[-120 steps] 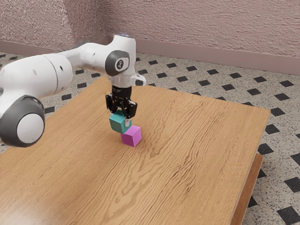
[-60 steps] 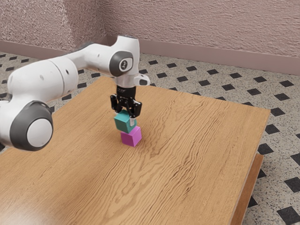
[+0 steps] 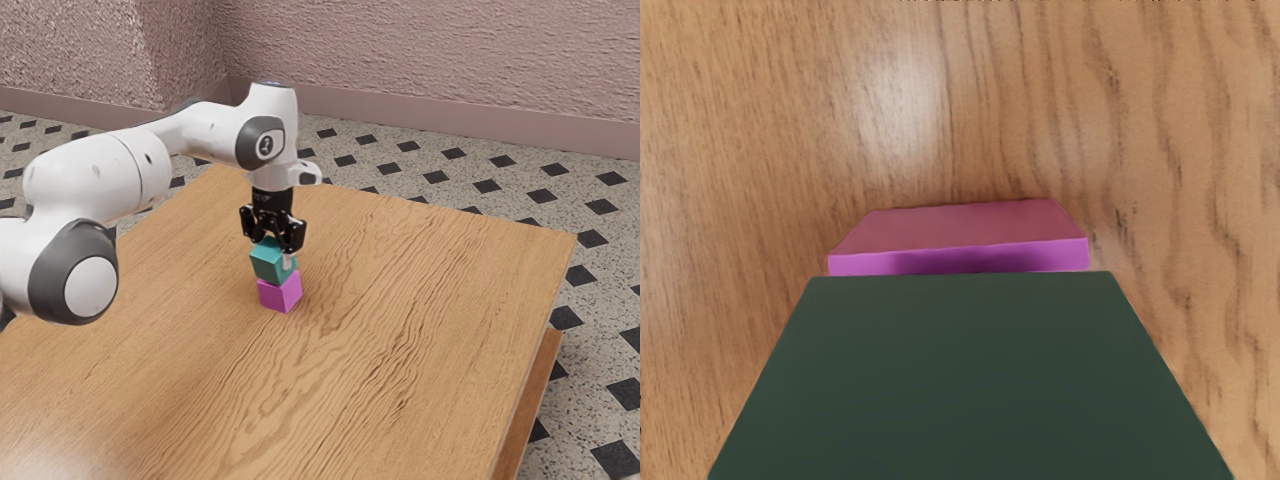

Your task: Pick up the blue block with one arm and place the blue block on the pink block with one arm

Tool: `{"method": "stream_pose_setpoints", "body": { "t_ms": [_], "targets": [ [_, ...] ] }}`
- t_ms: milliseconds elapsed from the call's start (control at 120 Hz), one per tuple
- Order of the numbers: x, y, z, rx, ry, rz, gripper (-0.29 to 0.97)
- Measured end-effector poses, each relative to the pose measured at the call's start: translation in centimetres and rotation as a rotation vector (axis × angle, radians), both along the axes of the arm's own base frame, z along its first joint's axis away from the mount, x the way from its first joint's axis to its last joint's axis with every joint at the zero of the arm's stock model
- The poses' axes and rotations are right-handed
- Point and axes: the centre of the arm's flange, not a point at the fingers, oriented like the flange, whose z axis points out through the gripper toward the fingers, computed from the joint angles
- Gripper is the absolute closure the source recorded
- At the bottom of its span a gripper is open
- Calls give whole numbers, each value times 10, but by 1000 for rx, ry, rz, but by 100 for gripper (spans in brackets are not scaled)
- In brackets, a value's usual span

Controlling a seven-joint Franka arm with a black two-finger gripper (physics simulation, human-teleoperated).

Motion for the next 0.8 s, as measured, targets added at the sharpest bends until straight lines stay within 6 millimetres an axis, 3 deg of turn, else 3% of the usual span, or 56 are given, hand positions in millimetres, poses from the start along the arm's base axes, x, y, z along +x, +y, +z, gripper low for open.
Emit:
{"method": "stream_pose_setpoints", "body": {
  "t_ms": [250, 525, 583, 642, 692, 733, 800],
  "targets": [
    [1, 0, -7, 0, 3, 1, 31],
    [2, -2, -5, -6, -7, -3, 9],
    [1, -2, 16, -4, -30, -3, 7],
    [-12, -10, 72, 1, -81, -16, 5],
    [-28, -12, 107, 2, -103, -21, 4],
    [-35, -12, 120, -4, -110, -20, 4],
    [-39, -10, 124, -23, -107, -10, 3]
  ]
}}
